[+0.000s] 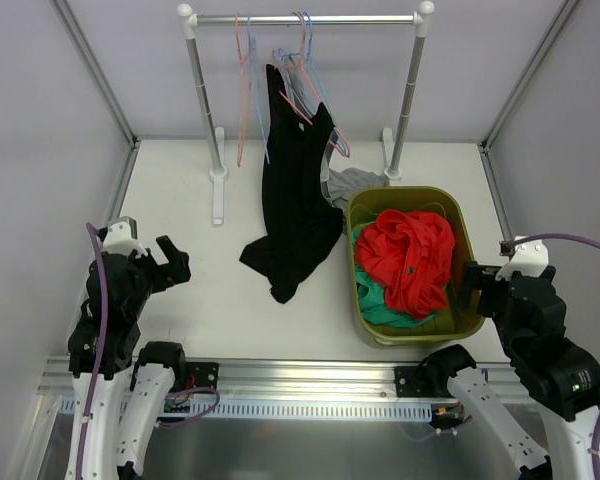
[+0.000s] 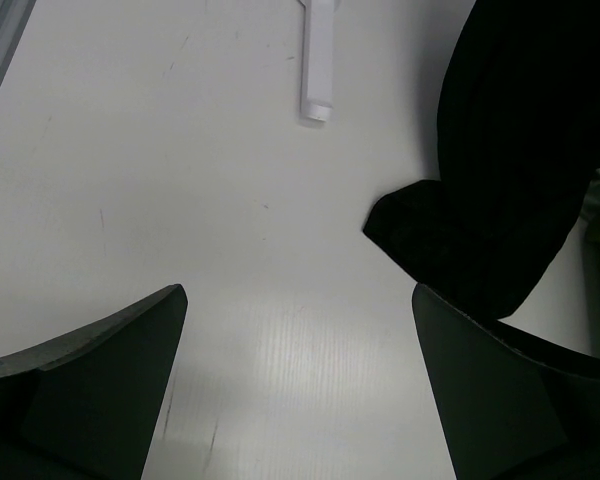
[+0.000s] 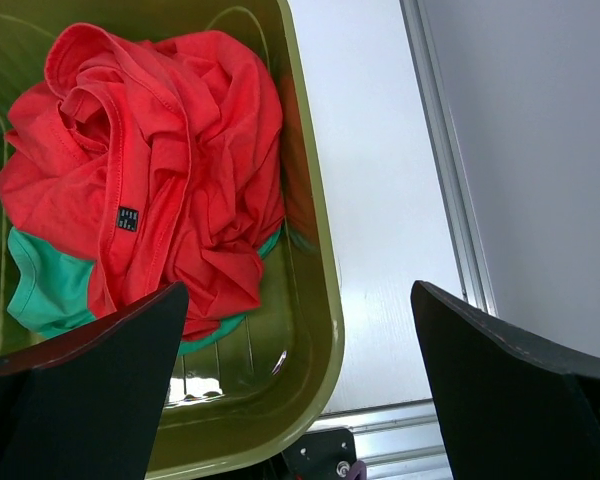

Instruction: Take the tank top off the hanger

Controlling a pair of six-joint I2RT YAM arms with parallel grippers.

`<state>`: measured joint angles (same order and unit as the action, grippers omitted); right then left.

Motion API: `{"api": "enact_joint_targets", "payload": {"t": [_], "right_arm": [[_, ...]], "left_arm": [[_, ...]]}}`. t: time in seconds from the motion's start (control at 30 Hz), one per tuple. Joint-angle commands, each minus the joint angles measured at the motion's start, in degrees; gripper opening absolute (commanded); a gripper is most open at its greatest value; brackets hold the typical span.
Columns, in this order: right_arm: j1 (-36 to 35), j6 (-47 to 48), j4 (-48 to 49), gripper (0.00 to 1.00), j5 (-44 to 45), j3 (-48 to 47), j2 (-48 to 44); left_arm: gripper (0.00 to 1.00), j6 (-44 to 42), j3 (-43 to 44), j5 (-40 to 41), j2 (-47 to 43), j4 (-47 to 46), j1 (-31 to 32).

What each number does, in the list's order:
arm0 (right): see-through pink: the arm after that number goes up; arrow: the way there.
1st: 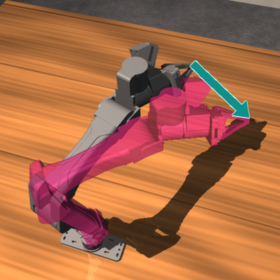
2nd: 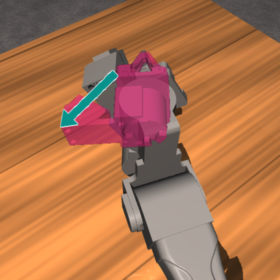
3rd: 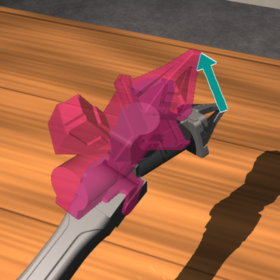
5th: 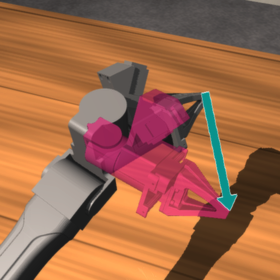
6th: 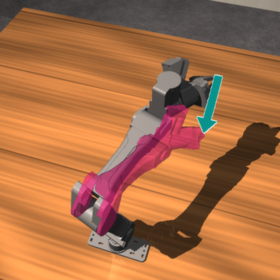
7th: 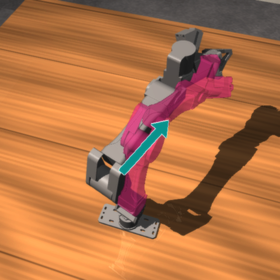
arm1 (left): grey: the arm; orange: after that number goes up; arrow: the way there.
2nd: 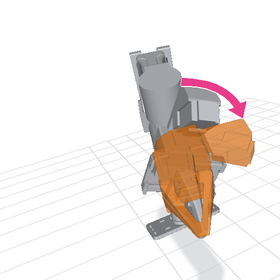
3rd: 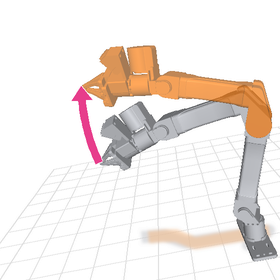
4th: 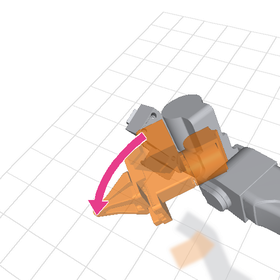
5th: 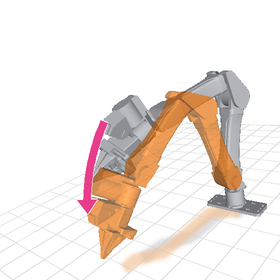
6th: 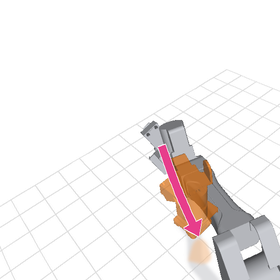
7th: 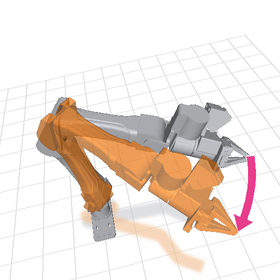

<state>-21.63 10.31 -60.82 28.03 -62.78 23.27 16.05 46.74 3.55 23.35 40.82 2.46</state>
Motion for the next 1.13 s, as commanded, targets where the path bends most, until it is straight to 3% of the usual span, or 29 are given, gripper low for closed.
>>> {"api": "enact_joint_targets", "payload": {"t": [0.0,1.1], "right_arm": [[0.1,-1.3,2.8,1.00,0.7,0.9,0.3],[0.1,-1.1,4.4,1.00,-0.4,2.7,0.3]], "left_arm": [[0.99,0.3,-0.6,-0.3,-0.9,-2.0,0.7],[0.99,-0.1,-0.5,0.1,-1.4,-2.1,1.1]]}}
